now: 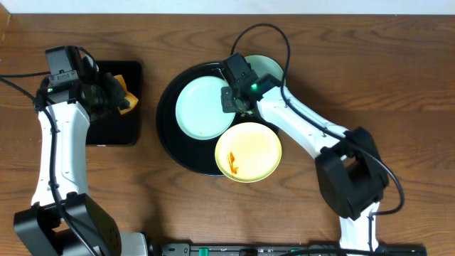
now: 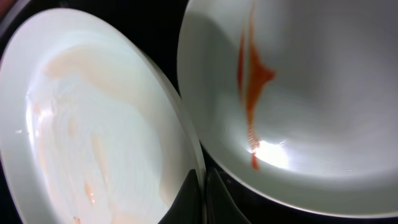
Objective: Clean dirty plates on tray and stack at the side
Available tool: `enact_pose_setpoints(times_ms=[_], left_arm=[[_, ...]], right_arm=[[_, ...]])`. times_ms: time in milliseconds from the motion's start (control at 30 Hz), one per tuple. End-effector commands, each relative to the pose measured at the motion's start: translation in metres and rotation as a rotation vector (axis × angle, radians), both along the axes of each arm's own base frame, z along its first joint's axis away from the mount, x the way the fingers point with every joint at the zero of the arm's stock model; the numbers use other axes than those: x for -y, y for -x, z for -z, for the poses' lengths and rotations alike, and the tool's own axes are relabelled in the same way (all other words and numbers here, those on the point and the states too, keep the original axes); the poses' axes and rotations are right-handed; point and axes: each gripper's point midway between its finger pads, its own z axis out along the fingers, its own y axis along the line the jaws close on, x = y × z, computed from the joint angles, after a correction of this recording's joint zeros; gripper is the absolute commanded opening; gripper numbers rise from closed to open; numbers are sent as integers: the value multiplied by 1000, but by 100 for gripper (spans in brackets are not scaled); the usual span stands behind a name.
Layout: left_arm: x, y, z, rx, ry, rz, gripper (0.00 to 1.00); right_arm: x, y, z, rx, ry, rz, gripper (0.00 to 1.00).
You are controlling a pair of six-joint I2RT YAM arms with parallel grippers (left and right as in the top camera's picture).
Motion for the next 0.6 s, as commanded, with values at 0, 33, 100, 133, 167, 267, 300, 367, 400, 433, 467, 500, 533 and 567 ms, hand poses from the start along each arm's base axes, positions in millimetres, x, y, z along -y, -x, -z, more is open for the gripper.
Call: enact_pose_setpoints(times_ms=[0,33,100,133,167,267,300,367,400,433,467,500,533,567], left_arm=[[-2,-5,-2,11,-2,4,7],[-2,-5,-2,12,-2,4,7],[-2,-6,-1,10,-1,4,7],[-2,-6,0,9,-1,4,7],[-2,-6,0,8,0,4,7],[-2,-6,2,4,1,4,7],[-2,-6,2,3,1,4,7],[-2,-6,3,0,2,4,7],[-2,-6,4,-2,2,4,7],[-2,-6,4,-2,2,5,8],[-2,-6,4,-2,1,7,7],[-2,-6,5,-3,1,7,8],[-2,-6,5,-4,1,7,7],[-2,-6,6,-5,2,7,7]], right_arm=[[8,-6,-24,92,54,-7,1],[10,-7,-28,106,65,-9,1],[13,-9,-32,130,88,-7,1],[15,-10,-34,142,102,-4,1],[15,-10,-35,153,119,-7,1],[15,-9,-37,179,157,-24,1],[14,-8,-37,187,171,-25,1],[12,-7,-39,211,202,-33,1],[11,-7,-41,224,217,-33,1],[9,-5,-42,237,230,-35,1],[6,-3,-44,253,245,-37,1],[4,-2,-45,268,259,-37,1],[3,-1,-47,284,274,-35,1],[1,0,-49,299,289,-34,1]])
